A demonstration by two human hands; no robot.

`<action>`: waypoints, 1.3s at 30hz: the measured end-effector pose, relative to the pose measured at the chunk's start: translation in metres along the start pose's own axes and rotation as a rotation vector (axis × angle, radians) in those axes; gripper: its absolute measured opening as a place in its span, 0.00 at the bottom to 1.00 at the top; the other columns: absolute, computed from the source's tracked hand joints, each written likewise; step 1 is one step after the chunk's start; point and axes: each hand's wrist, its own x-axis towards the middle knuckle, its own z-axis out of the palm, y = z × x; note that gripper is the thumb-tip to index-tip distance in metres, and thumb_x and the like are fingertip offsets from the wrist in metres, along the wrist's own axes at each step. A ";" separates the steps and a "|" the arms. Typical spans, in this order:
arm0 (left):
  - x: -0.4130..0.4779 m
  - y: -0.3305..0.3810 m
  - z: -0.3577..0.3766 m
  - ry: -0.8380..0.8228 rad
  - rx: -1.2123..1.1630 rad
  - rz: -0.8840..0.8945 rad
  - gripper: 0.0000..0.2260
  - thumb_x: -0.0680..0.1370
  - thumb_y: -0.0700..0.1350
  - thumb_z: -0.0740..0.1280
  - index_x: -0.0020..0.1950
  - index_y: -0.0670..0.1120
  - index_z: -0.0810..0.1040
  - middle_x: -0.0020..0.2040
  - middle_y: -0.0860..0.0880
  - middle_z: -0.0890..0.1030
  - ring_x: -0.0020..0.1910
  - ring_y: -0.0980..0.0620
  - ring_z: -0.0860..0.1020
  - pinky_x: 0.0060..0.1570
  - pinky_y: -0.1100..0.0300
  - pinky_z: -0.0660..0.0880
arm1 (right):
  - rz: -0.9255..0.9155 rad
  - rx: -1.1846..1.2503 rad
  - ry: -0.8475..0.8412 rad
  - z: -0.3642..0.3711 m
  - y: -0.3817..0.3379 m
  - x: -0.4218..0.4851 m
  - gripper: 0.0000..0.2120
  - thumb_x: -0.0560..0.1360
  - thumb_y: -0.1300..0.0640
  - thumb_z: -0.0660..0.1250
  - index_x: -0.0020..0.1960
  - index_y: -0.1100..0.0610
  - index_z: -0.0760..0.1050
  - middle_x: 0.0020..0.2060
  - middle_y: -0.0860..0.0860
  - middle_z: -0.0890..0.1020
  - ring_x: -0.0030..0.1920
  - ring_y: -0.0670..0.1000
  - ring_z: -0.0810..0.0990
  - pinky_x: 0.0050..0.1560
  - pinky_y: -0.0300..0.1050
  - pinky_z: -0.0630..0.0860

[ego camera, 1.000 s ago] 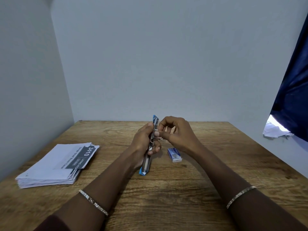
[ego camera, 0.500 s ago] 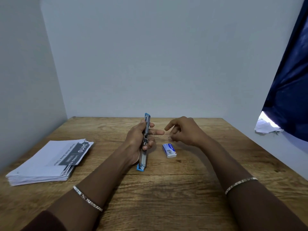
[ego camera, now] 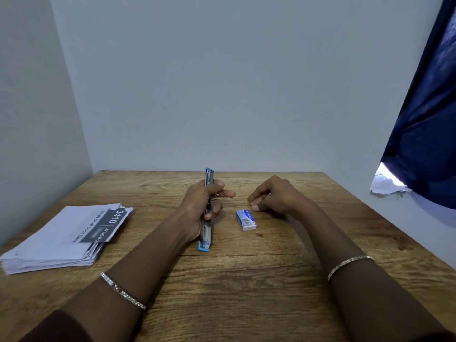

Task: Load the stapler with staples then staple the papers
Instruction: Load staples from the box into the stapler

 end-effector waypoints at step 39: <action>0.011 -0.005 -0.009 -0.102 -0.071 0.054 0.05 0.80 0.42 0.69 0.53 0.46 0.75 0.37 0.44 0.81 0.15 0.58 0.62 0.15 0.70 0.57 | -0.369 0.468 -0.140 -0.003 -0.031 -0.014 0.30 0.66 0.68 0.80 0.65 0.54 0.76 0.63 0.50 0.82 0.41 0.49 0.81 0.42 0.41 0.79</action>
